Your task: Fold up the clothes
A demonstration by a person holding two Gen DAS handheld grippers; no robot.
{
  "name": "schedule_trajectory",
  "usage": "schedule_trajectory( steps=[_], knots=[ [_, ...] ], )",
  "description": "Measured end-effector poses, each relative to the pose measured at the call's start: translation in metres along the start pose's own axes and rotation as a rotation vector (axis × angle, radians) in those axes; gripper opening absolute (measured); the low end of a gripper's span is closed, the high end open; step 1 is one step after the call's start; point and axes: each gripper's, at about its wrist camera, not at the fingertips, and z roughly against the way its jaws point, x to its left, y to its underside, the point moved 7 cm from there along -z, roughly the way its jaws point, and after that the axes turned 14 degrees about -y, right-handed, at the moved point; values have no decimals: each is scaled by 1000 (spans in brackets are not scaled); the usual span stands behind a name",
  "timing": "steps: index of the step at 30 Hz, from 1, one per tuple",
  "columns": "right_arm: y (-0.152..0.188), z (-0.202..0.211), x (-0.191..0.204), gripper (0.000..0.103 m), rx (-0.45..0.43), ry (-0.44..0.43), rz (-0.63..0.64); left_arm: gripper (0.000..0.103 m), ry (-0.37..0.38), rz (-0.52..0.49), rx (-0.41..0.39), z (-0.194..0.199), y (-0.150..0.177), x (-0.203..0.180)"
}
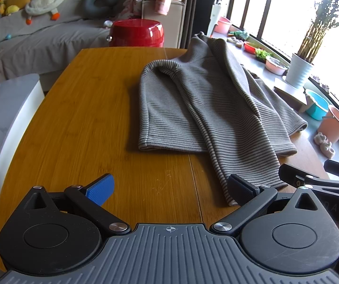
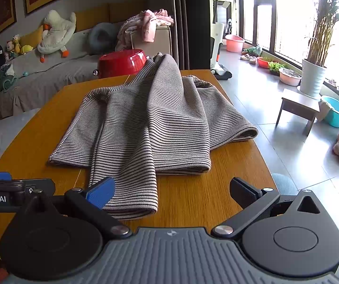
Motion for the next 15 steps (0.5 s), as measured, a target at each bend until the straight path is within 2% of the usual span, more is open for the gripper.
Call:
schedule_trajectory(
  steps=[15],
  knots=[
    [1,-2,0,103,3,0,3,103,-1,1,4,-3,0,1]
  ],
)
